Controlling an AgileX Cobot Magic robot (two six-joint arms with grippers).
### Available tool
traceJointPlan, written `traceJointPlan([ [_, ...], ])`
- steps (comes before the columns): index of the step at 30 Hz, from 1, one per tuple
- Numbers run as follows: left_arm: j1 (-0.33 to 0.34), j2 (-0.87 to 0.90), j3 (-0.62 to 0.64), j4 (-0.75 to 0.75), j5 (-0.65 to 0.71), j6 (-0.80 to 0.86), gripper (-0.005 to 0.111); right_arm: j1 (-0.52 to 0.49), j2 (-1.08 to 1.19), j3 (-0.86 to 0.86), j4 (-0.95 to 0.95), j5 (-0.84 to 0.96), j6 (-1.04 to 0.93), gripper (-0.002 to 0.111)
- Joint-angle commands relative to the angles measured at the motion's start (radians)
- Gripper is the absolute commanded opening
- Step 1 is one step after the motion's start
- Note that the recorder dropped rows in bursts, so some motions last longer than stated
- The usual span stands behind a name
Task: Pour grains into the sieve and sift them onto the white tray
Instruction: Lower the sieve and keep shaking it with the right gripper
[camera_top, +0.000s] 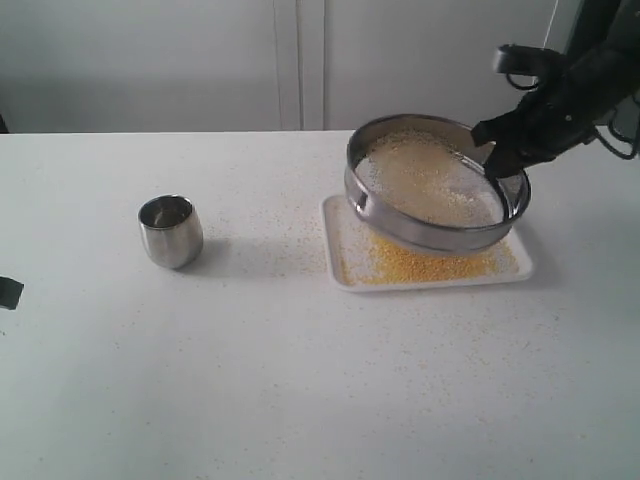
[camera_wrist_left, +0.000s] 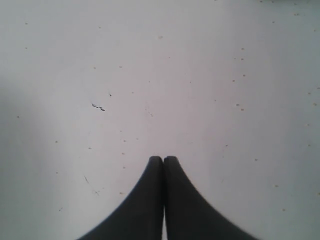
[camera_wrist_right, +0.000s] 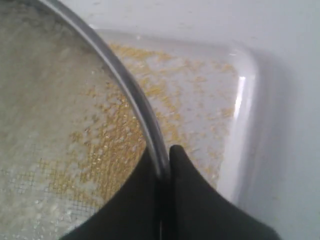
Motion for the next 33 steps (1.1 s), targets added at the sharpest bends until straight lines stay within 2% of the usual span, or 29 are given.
traceJointPlan([
  [1, 0.003, -0.009, 0.005, -0.003, 0.008, -0.002, 0.0, -0.008, -0.024, -0.017, -0.375, -0.023, 0.401, 0.0],
  [2, 0.003, -0.009, 0.005, -0.003, 0.008, -0.002, 0.0, -0.017, -0.016, -0.017, -0.28, -0.03, 0.428, 0.0],
  [3, 0.003, -0.009, 0.005, -0.003, 0.008, -0.002, 0.0, -0.017, -0.009, -0.017, -0.145, -0.015, 0.321, 0.0],
  [4, 0.003, -0.009, 0.005, -0.003, 0.008, -0.002, 0.0, 0.003, -0.007, -0.017, 0.032, 0.039, 0.114, 0.0],
  [5, 0.003, -0.009, 0.005, -0.003, 0.008, -0.002, 0.0, 0.021, -0.006, -0.02, 0.107, 0.121, -0.087, 0.0],
  [6, 0.003, -0.009, 0.005, -0.003, 0.008, -0.002, 0.0, 0.029, -0.011, -0.024, 0.064, 0.171, -0.195, 0.0],
  [7, 0.003, -0.009, 0.005, -0.003, 0.008, -0.002, 0.0, 0.034, -0.018, -0.029, -0.063, 0.17, -0.154, 0.0],
  [9, 0.003, -0.009, 0.005, -0.003, 0.008, -0.002, 0.0, -0.001, -0.023, -0.029, -0.344, 0.006, 0.309, 0.0],
  [10, 0.003, -0.009, 0.005, -0.003, 0.008, -0.002, 0.0, -0.019, -0.023, -0.029, -0.385, -0.04, 0.582, 0.0],
  [11, 0.003, -0.009, 0.005, -0.003, 0.008, -0.002, 0.0, -0.027, -0.023, -0.029, -0.291, -0.061, 0.589, 0.0],
  [12, 0.003, -0.009, 0.005, -0.003, 0.008, -0.002, 0.0, -0.024, -0.019, -0.029, -0.16, -0.061, 0.448, 0.0],
  [13, 0.003, -0.009, 0.005, -0.003, 0.008, -0.002, 0.0, 0.001, -0.015, -0.029, 0.058, -0.019, 0.172, 0.0],
  [15, 0.003, -0.009, 0.005, -0.003, 0.008, -0.002, 0.0, 0.04, -0.012, -0.029, 0.153, 0.118, -0.166, 0.0],
  [16, 0.003, -0.009, 0.005, -0.003, 0.008, -0.002, 0.0, 0.053, -0.017, -0.03, 0.067, 0.097, -0.143, 0.0],
  [17, 0.003, -0.009, 0.005, -0.003, 0.008, -0.002, 0.0, 0.055, -0.021, -0.03, -0.038, 0.04, 0.0, 0.0],
  [18, 0.003, -0.009, 0.005, -0.003, 0.008, -0.002, 0.0, 0.053, -0.024, -0.03, -0.19, -0.013, 0.161, 0.0],
  [19, 0.003, -0.009, 0.005, -0.003, 0.008, -0.002, 0.0, 0.044, -0.024, -0.03, -0.329, -0.058, 0.435, 0.0],
  [20, 0.003, -0.009, 0.005, -0.003, 0.008, -0.002, 0.0, 0.042, -0.024, -0.03, -0.405, -0.068, 0.561, 0.0],
  [21, 0.003, -0.009, 0.005, -0.003, 0.008, -0.002, 0.0, 0.042, -0.024, -0.03, -0.39, -0.066, 0.568, 0.0],
  [23, 0.003, -0.009, 0.005, -0.003, 0.008, -0.002, 0.0, 0.065, -0.024, -0.03, -0.176, 0.03, 0.203, 0.0],
  [24, 0.003, -0.009, 0.005, -0.003, 0.008, -0.002, 0.0, 0.077, -0.024, -0.03, -0.107, 0.097, -0.062, 0.0],
  [25, 0.003, -0.009, 0.005, -0.003, 0.008, -0.002, 0.0, 0.084, -0.026, -0.03, -0.103, 0.139, -0.173, 0.0],
  [26, 0.003, -0.009, 0.005, -0.003, 0.008, -0.002, 0.0, 0.084, -0.025, -0.03, -0.148, 0.092, -0.091, 0.0],
  [28, 0.003, -0.009, 0.005, -0.003, 0.008, -0.002, 0.0, 0.06, -0.025, -0.03, -0.323, -0.071, 0.399, 0.0],
  [29, 0.003, -0.009, 0.005, -0.003, 0.008, -0.002, 0.0, 0.051, -0.025, -0.03, -0.338, -0.099, 0.568, 0.0],
  [30, 0.003, -0.009, 0.005, -0.003, 0.008, -0.002, 0.0, 0.051, -0.023, -0.03, -0.261, -0.108, 0.553, 0.0],
  [31, 0.003, -0.009, 0.005, -0.003, 0.008, -0.002, 0.0, 0.059, -0.023, -0.03, -0.124, -0.093, 0.362, 0.0],
  [32, 0.003, -0.009, 0.005, -0.003, 0.008, -0.002, 0.0, 0.09, -0.021, -0.03, 0.083, 0.039, -0.076, 0.0],
  [33, 0.003, -0.009, 0.005, -0.003, 0.008, -0.002, 0.0, 0.101, -0.023, -0.03, 0.072, 0.064, -0.191, 0.0],
])
